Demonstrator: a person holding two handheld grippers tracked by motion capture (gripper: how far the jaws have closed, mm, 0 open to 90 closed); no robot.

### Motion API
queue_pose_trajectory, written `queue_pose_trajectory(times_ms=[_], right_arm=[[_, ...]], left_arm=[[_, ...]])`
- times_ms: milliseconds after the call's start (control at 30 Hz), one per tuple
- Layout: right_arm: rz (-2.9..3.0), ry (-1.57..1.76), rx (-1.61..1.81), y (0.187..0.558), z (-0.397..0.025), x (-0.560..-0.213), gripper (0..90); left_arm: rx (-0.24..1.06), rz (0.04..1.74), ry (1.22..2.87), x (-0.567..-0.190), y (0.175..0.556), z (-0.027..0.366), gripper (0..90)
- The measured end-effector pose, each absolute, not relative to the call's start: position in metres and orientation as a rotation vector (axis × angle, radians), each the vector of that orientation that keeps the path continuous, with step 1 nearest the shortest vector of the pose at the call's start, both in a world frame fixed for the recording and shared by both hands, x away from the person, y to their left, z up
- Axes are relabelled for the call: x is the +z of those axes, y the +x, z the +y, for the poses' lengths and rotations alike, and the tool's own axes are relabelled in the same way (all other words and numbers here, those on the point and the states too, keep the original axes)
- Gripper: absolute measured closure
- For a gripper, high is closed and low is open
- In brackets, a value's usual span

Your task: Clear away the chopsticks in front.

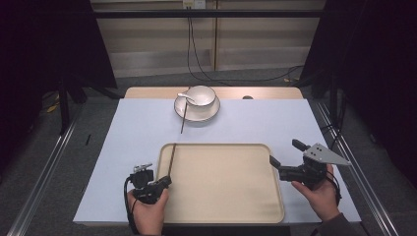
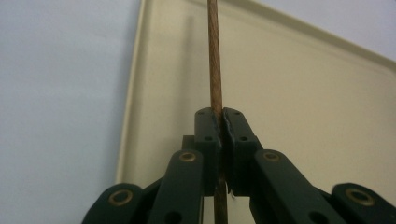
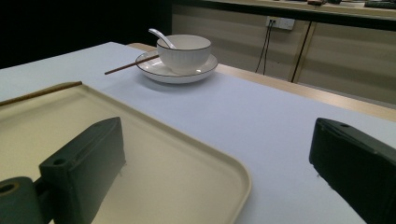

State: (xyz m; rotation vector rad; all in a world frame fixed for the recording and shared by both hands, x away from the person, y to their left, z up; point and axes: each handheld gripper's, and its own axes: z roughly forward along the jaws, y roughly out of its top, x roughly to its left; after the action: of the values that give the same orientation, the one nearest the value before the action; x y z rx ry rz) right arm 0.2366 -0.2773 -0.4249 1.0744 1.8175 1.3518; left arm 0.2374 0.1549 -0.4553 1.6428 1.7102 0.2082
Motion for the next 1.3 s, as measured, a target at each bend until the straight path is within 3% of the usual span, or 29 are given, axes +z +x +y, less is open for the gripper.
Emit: queue_pose_trajectory(times_ms=[567, 1000, 1133, 1300], right_arm=[[1.815, 1.079, 1.348, 0.236, -0.278, -0.425, 3.2], [1.817, 1.08, 1.345, 0.236, -0.277, -0.425, 3.2], [1.816, 1.08, 1.348, 0.236, -0.278, -0.424, 3.3], [1.817, 1.079, 1.348, 0.236, -0.278, -0.425, 3.4]], left_arm=[[0.214, 1.738, 1.699, -0.465, 0.246, 0.15, 84.7], [0.233, 1.731, 1.681, -0.462, 0.25, 0.147, 78.0], [0.273, 1.675, 1.664, -0.448, 0.262, 0.149, 72.0], [0.372, 1.569, 1.64, -0.429, 0.289, 0.15, 55.8]])
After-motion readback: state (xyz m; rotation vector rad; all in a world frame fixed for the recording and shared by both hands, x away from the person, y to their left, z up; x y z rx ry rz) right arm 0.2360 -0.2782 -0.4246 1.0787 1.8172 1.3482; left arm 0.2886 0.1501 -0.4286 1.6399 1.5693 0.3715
